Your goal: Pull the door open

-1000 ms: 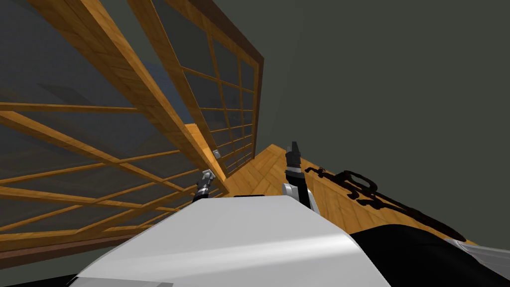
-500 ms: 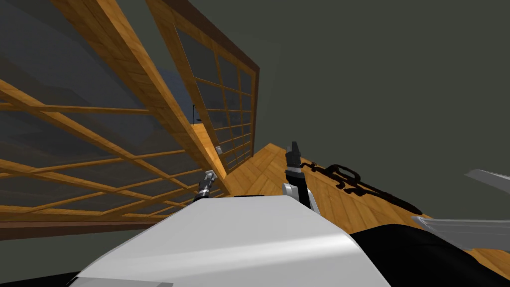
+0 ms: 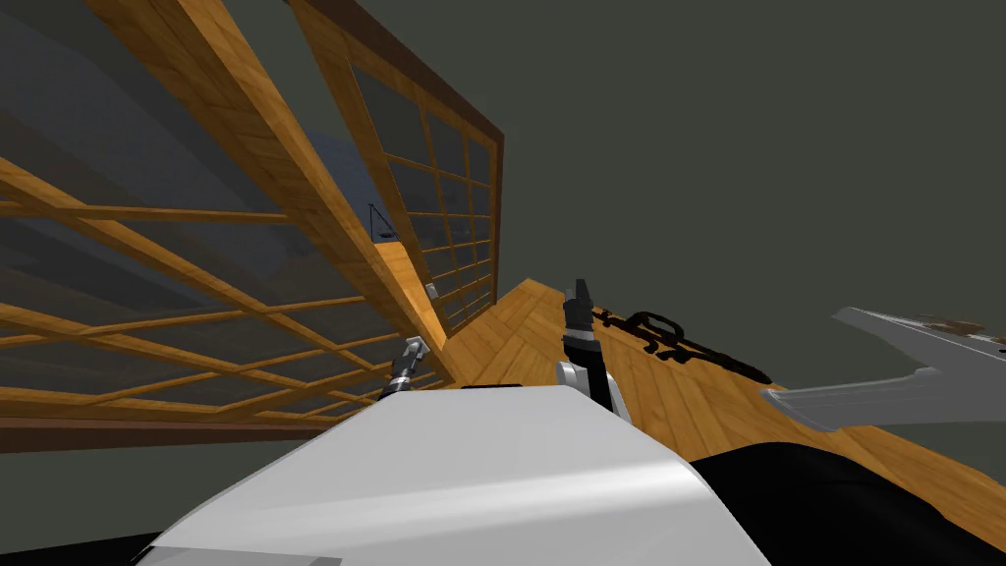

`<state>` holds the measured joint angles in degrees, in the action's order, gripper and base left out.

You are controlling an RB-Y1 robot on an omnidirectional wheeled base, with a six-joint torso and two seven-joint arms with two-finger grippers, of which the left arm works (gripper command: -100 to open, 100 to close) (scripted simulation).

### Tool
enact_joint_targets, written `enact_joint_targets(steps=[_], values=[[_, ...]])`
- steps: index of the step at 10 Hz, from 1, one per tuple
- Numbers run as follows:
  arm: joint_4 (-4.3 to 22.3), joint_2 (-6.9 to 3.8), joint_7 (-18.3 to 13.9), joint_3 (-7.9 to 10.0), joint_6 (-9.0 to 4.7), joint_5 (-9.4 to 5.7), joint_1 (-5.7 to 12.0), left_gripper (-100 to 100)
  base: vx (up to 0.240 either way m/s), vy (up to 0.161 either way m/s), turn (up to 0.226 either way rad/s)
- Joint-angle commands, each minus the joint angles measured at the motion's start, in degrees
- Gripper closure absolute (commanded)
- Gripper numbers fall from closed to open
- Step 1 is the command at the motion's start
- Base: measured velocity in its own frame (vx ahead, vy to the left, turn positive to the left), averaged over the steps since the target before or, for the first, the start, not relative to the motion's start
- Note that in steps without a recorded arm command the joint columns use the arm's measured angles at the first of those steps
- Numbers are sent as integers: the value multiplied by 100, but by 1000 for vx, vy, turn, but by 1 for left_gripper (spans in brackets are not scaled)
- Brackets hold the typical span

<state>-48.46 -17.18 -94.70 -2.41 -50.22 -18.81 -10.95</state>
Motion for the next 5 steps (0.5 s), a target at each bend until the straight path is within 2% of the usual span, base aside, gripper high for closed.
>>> enact_joint_targets(steps=[1,3,4,5], values=[[-43,-101,-174,-135,-98,98,-124,100,-267,7,-108],[-80,-200,-320,-248,-187,184,-206,100,-246,21,-89],[-14,-177,-276,-217,-154,158,-156,100,-102,8,-20],[14,-255,-409,-318,-284,230,-249,100,-148,-4,-115]])
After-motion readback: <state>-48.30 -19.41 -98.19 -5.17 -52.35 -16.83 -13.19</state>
